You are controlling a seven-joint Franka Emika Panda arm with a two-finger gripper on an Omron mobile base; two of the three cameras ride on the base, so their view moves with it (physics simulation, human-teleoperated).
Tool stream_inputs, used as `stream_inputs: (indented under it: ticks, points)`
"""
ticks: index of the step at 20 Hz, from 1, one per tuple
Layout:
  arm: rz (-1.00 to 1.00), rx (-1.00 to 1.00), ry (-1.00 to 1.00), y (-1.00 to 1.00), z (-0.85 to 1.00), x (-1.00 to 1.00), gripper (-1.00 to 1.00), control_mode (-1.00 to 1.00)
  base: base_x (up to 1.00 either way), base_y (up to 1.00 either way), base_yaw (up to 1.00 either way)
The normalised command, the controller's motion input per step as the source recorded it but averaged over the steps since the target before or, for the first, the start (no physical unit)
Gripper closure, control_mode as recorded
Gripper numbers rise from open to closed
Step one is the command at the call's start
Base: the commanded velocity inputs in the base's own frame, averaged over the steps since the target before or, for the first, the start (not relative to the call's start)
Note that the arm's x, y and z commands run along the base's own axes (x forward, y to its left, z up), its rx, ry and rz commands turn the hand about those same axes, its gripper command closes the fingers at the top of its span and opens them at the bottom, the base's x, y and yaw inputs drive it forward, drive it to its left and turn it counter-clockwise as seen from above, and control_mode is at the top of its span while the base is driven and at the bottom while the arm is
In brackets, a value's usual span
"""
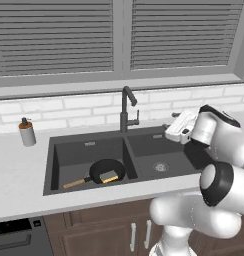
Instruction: Pick the pan and sponge and place them into the sink. Then turn on the water.
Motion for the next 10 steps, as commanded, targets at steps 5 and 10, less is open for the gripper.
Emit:
stream_inputs:
  ticks: [5, 10]
  points:
    - [-0.02, 0.00, -0.04, 0.27, -0.21, 0.31, -1.00, -1.00, 0.00, 0.00, 0.00]
    - [0.00, 0.00, 0.01, 0.28, -0.18, 0.48, -1.00, -1.00, 0.00, 0.00, 0.00]
